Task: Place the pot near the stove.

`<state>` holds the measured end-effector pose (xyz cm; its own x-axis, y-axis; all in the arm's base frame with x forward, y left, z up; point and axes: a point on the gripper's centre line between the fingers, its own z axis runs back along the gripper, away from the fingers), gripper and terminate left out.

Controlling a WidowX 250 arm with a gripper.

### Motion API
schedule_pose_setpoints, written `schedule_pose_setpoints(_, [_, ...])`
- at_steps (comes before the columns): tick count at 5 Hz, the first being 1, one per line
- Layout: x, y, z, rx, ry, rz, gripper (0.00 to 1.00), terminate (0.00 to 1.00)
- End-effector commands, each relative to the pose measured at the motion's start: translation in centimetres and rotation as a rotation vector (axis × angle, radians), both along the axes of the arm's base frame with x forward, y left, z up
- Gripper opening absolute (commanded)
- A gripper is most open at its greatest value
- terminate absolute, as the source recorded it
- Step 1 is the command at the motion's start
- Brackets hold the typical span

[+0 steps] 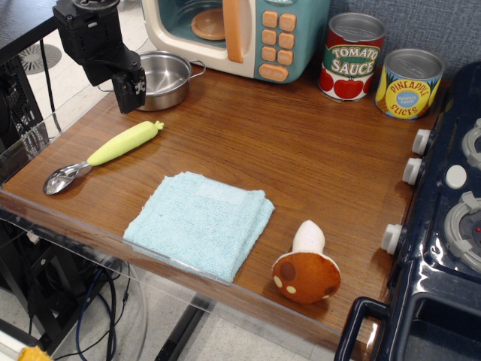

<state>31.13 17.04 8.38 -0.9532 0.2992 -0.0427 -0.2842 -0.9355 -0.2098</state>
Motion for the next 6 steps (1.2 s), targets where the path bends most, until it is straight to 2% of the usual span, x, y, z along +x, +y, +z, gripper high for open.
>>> schedule_pose_setpoints(1, [0.0, 0.0, 0.0, 0.000, 0.000, 0.000, 1.00, 0.00])
schedule_pose_setpoints(3, [3.3, -0.1, 0.2, 0.035, -0.012, -0.062, 1.00, 0.00])
schedule_pose_setpoints(4, [5.6, -0.2, -0.2, 0.058, -0.012, -0.095, 1.00, 0.00])
schedule_pose_setpoints(6, [9.2, -0.1, -1.8, 0.054, -0.005, -0.154, 1.00, 0.00])
